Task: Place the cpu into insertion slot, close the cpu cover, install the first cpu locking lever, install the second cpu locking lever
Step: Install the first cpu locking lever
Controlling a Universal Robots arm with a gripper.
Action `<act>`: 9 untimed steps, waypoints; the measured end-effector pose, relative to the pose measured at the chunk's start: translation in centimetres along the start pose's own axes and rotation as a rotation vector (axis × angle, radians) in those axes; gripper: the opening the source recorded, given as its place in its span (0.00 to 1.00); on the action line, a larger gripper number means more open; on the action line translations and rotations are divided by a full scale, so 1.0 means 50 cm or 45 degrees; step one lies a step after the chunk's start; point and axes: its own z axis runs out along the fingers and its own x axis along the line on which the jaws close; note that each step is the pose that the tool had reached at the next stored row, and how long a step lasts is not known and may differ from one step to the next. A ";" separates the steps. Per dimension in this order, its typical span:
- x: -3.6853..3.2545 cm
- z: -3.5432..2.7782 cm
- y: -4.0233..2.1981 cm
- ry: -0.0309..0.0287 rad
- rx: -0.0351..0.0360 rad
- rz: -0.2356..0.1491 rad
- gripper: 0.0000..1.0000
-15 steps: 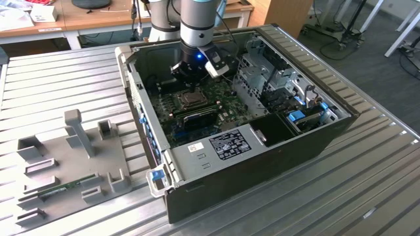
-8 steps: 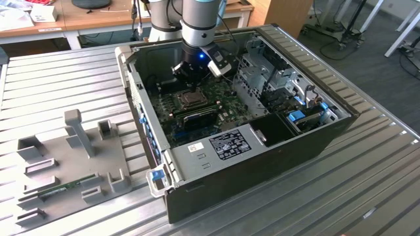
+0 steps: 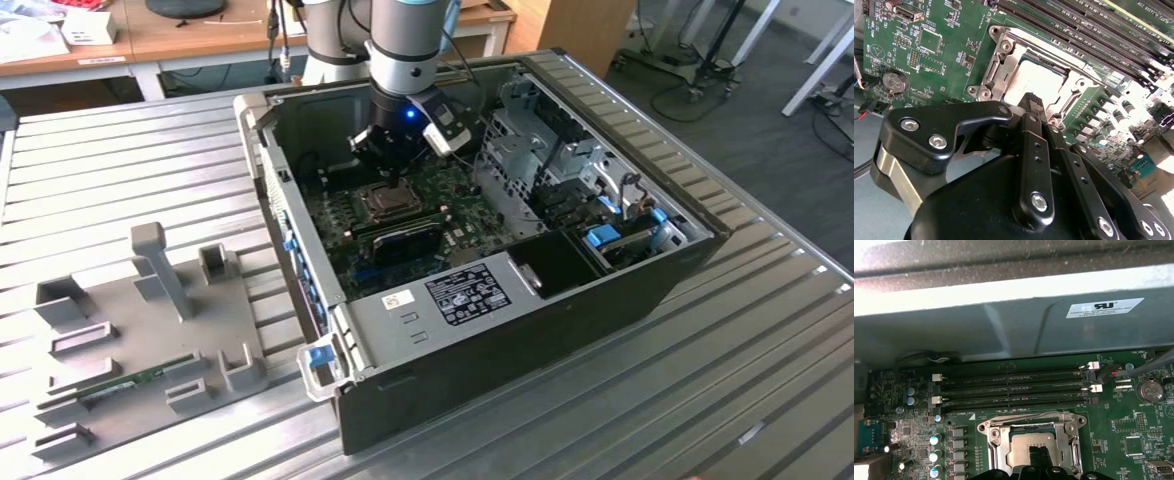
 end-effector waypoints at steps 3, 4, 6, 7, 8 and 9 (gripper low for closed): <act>0.000 0.000 0.000 0.0011 -0.0001 -0.010 0.11; 0.000 0.000 0.000 0.0011 -0.0002 -0.011 0.11; 0.000 0.000 0.000 0.0012 -0.0002 -0.012 0.11; 0.000 0.000 0.000 0.0013 -0.0002 -0.012 0.11; 0.000 0.000 0.000 0.0017 -0.0003 -0.016 0.11; 0.000 0.000 0.000 0.0023 -0.0003 -0.021 0.11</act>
